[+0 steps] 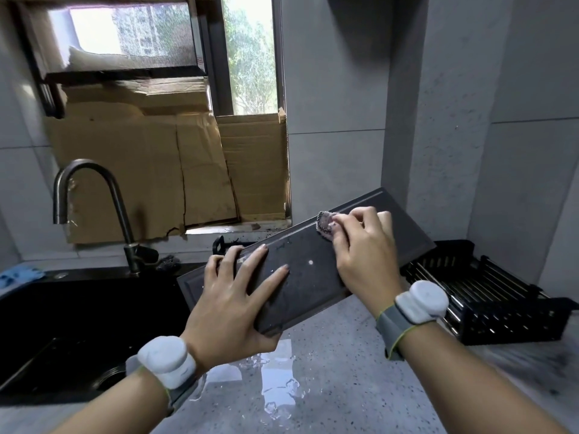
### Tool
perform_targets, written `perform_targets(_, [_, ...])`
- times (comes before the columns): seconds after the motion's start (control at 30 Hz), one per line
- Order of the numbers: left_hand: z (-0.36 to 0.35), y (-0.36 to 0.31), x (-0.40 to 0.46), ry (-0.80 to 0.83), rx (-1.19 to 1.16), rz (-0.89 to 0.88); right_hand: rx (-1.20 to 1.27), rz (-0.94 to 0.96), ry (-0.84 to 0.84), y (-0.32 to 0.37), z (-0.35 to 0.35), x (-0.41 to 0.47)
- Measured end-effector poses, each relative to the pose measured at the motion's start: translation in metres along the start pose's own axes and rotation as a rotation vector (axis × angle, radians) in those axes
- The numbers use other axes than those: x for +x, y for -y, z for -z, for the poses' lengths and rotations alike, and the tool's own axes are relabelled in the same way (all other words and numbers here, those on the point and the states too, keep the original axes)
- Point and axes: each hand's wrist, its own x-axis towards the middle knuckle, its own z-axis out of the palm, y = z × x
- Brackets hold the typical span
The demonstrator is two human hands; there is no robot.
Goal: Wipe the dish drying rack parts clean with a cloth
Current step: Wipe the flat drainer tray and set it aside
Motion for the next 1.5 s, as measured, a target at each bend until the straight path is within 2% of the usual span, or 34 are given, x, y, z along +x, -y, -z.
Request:
perform_targets(0.17, [-0.003,-0.002,0.004,0.005,0.023,-0.009,0.102,-0.016,0.203,0.016,-0.015,-0.027])
perform_targets(0.33, [-0.015,-0.002,-0.006,0.028,-0.014,-0.014,0.226,0.252,0.391,0.033,-0.02,-0.045])
perform_targets(0.4, [-0.017,0.003,-0.011,0.036,-0.004,-0.02,0.222,0.287,0.346,0.026,-0.016,-0.036])
perform_targets(0.5, [-0.013,0.012,-0.014,0.023,0.01,-0.029,0.175,0.052,0.105,0.002,-0.01,-0.012])
perform_targets(0.57, [-0.01,0.014,-0.014,0.001,0.027,-0.062,0.094,-0.065,0.051,-0.007,-0.009,-0.002])
perform_targets(0.67, [-0.008,0.009,-0.007,-0.012,0.054,-0.116,0.111,0.009,0.189,0.01,-0.015,-0.009])
perform_targets(0.83, [-0.009,0.004,0.0,-0.001,0.068,-0.111,0.249,0.367,0.412,0.026,-0.011,-0.019])
perform_targets(0.9, [-0.007,0.006,-0.001,-0.006,0.081,-0.123,0.207,0.338,0.346,0.017,-0.01,-0.011])
perform_targets(1.0, [-0.002,0.009,-0.002,0.005,0.115,-0.167,0.137,0.115,0.195,0.003,-0.01,0.003])
perform_targets(1.1, [0.001,0.009,0.0,0.043,0.169,-0.221,0.091,0.024,0.315,0.004,-0.011,0.011])
perform_targets(1.17, [0.001,0.011,0.002,0.056,0.189,-0.24,0.117,0.063,0.394,0.01,-0.008,0.014])
perform_targets(1.37, [-0.002,0.006,0.006,0.083,0.191,-0.251,0.237,0.272,0.515,0.036,-0.009,0.014])
perform_targets(1.5, [-0.002,0.005,0.006,0.094,0.183,-0.242,0.229,0.363,0.563,0.046,-0.011,0.012])
